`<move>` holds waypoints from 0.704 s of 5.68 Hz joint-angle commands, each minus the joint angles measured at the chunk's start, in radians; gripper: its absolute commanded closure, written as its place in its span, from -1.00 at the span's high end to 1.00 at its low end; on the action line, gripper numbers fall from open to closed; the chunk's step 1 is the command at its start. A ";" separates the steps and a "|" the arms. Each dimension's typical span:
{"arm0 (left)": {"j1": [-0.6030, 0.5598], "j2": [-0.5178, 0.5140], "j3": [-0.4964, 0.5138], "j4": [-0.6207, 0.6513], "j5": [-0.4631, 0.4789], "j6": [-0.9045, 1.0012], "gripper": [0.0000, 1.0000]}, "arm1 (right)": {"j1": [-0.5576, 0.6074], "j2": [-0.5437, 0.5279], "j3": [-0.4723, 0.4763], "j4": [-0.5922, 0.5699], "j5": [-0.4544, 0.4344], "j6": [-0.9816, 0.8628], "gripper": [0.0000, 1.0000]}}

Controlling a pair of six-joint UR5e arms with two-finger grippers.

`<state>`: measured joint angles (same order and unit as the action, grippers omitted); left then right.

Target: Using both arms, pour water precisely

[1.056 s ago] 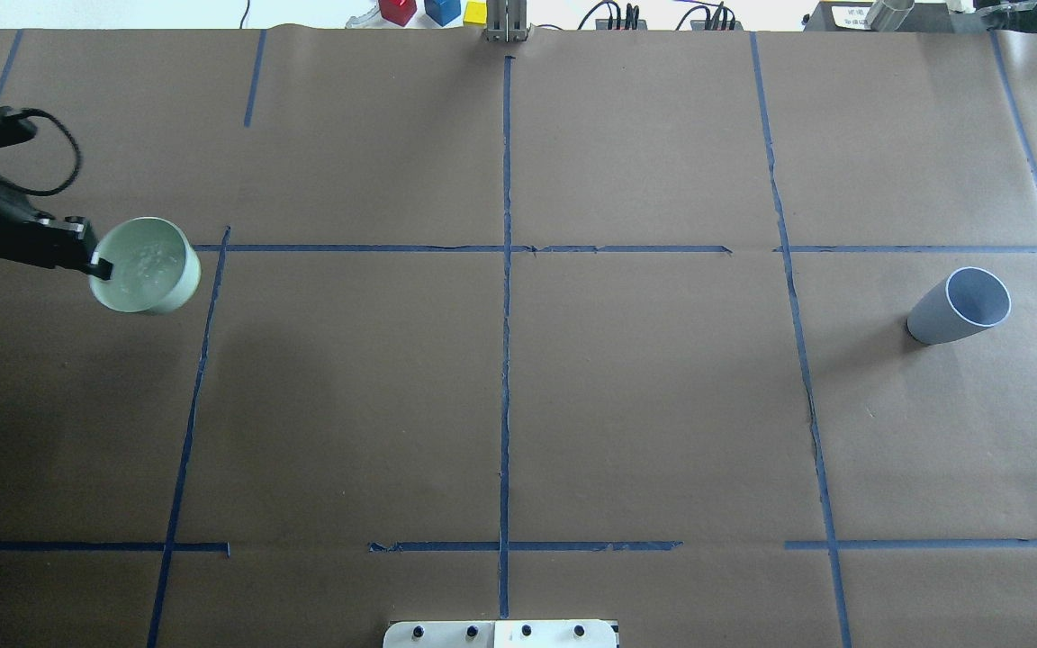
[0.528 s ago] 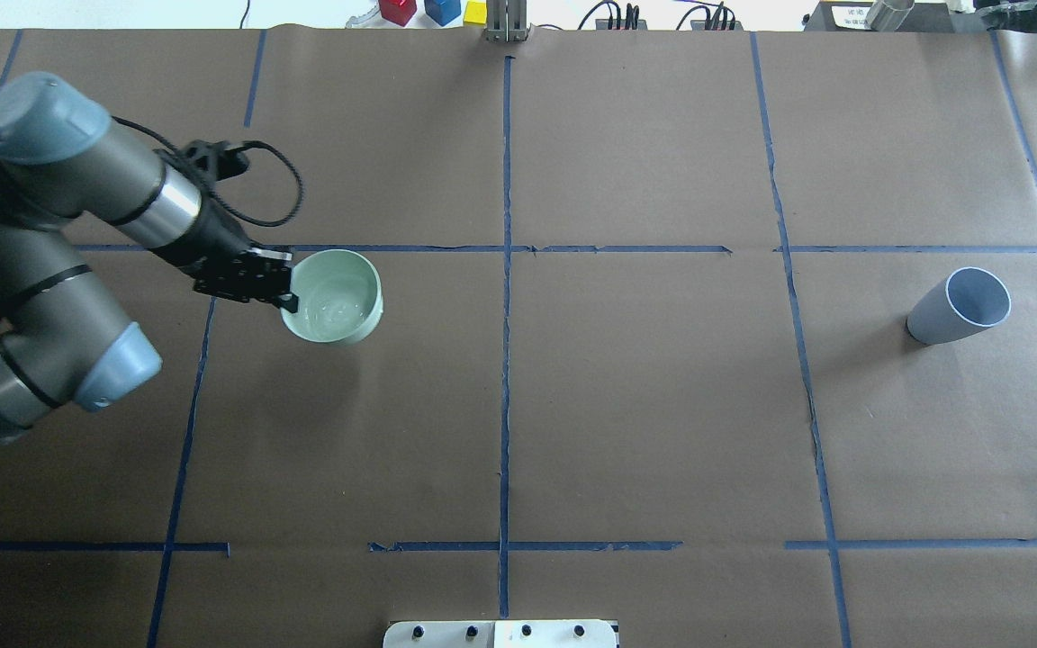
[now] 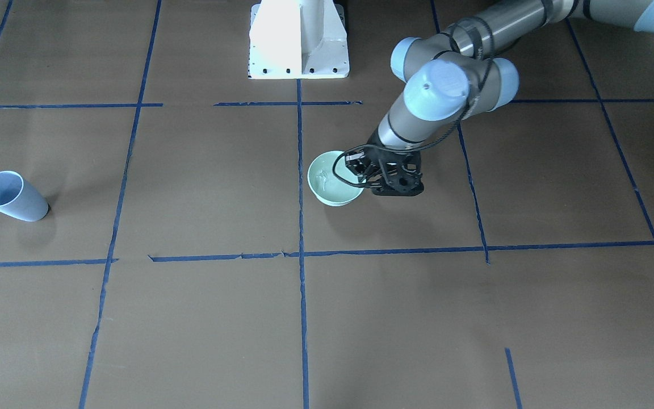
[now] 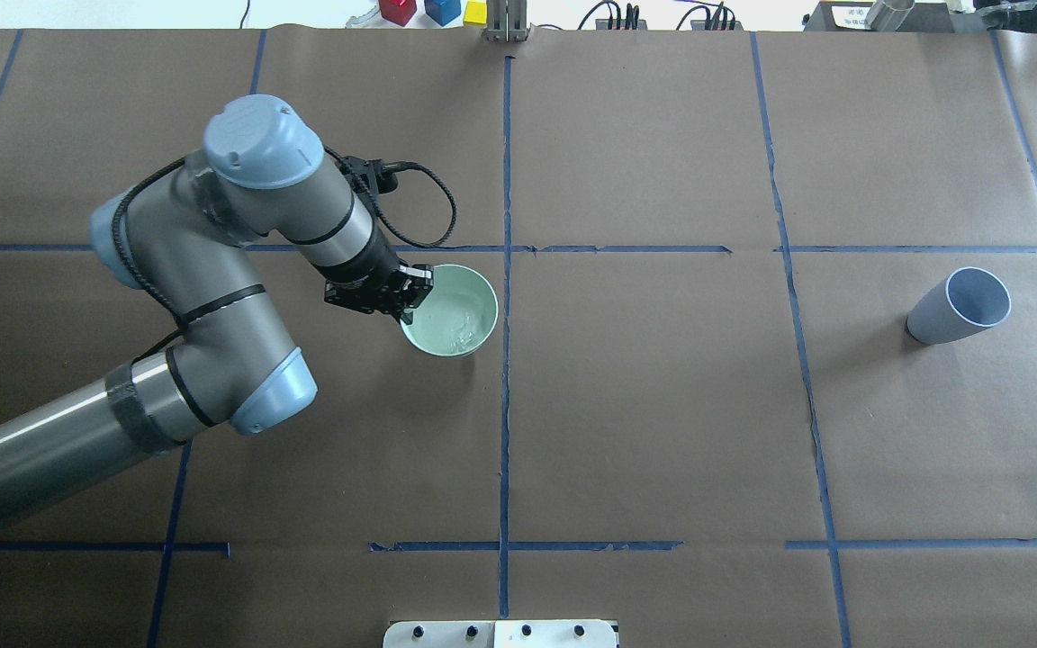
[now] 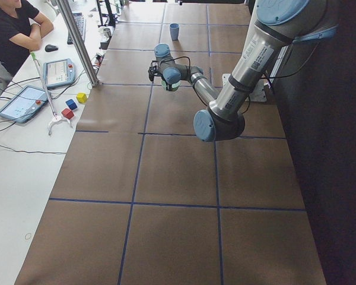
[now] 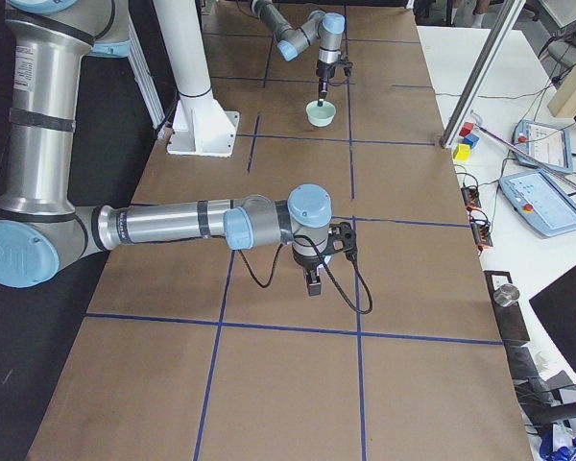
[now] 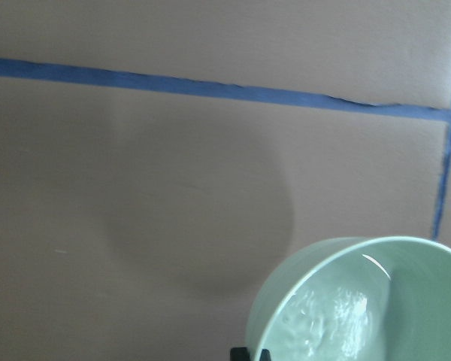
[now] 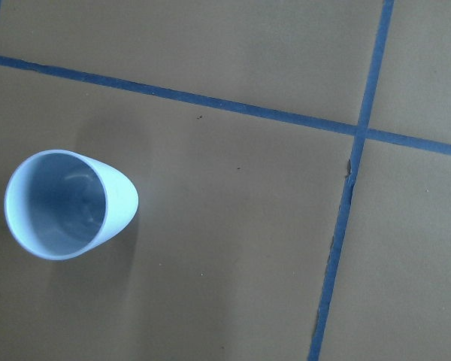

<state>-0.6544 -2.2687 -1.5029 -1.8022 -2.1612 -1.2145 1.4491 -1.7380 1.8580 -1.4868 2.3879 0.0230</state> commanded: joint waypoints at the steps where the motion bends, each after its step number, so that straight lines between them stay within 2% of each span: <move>1: 0.045 -0.080 0.119 -0.070 0.079 -0.046 -1.00 | -0.004 0.002 0.001 0.000 0.002 0.000 1.00; 3: 0.064 -0.091 0.147 -0.114 0.080 -0.065 -0.97 | -0.004 0.003 0.003 0.000 0.001 0.000 1.00; 4: 0.068 -0.098 0.147 -0.112 0.081 -0.065 -0.89 | -0.006 0.006 0.003 0.002 0.001 0.000 1.00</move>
<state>-0.5925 -2.3604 -1.3592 -1.9114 -2.0818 -1.2774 1.4444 -1.7339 1.8606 -1.4859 2.3885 0.0230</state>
